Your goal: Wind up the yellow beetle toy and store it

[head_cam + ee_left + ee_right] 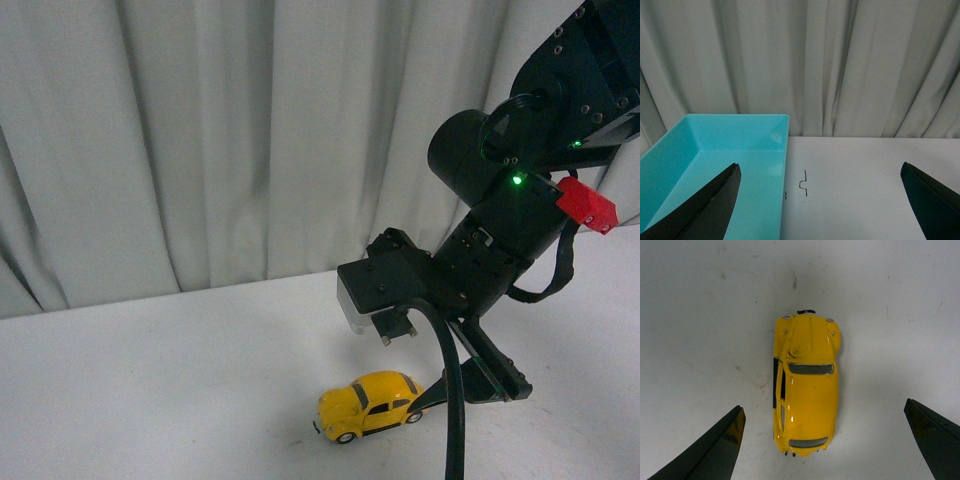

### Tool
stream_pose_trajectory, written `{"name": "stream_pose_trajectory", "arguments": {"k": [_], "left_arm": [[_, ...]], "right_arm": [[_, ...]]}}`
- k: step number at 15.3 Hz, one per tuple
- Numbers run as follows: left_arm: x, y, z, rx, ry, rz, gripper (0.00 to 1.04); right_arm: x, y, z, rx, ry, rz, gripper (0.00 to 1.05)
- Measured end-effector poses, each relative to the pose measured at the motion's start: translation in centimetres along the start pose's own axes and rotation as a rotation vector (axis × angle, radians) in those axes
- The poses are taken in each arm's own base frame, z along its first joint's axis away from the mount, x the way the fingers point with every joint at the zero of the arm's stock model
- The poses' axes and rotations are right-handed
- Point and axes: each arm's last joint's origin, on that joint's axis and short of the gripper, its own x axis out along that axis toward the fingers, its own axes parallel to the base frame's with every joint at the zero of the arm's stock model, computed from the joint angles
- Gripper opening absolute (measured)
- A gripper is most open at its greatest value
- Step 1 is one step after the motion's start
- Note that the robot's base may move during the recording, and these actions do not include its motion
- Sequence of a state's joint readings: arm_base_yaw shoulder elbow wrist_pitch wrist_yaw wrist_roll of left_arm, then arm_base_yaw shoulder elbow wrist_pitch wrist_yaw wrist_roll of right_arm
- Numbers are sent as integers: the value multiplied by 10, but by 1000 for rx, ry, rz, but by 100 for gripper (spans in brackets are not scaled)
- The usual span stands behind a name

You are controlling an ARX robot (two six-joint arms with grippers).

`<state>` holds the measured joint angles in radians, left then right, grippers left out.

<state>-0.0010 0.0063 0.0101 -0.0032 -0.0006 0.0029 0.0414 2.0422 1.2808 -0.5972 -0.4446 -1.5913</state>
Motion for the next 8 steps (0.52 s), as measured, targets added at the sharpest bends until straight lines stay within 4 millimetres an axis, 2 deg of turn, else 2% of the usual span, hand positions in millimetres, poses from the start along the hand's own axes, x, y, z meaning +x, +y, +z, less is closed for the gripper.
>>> {"name": "stream_pose_trajectory", "arguments": {"k": [4,8], "left_arm": [[0,0,0,0,0,0,98],[0,0,0,0,0,0,98]], "right_arm": [[27,1,2,-15,11,65,98],[43,-2,-2,-17,26,87,98]]}}
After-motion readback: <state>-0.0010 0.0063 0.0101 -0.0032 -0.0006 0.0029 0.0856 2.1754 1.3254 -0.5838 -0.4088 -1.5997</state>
